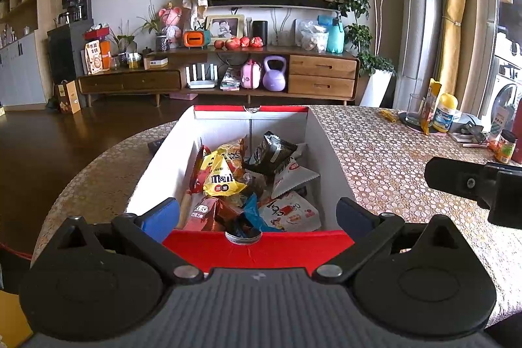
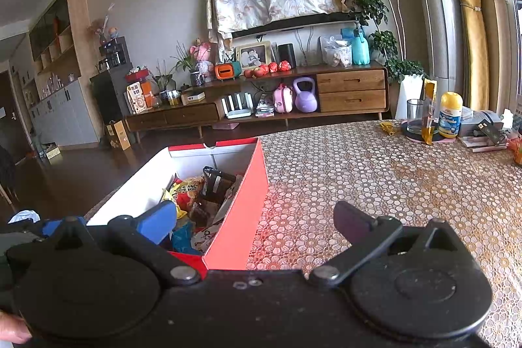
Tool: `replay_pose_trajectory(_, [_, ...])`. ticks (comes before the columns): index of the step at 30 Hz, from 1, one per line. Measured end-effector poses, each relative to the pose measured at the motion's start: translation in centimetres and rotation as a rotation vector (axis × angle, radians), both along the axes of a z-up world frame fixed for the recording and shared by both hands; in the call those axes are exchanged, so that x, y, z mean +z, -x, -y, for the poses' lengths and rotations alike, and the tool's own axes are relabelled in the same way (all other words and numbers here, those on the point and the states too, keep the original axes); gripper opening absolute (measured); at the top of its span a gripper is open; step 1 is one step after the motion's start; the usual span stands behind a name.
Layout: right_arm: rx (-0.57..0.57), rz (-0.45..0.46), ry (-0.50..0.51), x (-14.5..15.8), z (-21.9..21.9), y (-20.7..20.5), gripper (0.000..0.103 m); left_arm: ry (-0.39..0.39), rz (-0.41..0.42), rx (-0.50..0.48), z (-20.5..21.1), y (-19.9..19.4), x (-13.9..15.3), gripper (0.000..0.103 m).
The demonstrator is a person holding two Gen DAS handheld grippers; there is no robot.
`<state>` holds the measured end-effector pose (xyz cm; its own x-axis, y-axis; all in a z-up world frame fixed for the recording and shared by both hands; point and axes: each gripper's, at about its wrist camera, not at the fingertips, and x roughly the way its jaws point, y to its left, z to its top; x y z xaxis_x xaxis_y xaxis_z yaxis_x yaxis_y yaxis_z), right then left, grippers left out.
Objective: Organize snacks
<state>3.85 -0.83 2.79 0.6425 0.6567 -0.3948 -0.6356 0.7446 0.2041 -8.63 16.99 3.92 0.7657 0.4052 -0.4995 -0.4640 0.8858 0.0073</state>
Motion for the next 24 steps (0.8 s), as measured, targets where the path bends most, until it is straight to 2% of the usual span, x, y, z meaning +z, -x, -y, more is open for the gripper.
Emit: replay_pose_trajectory(24, [-0.006, -0.001, -0.005, 0.19, 0.25, 0.06, 0.103, -0.006, 0.012, 0.016, -0.01, 0.31, 0.12, 0.103])
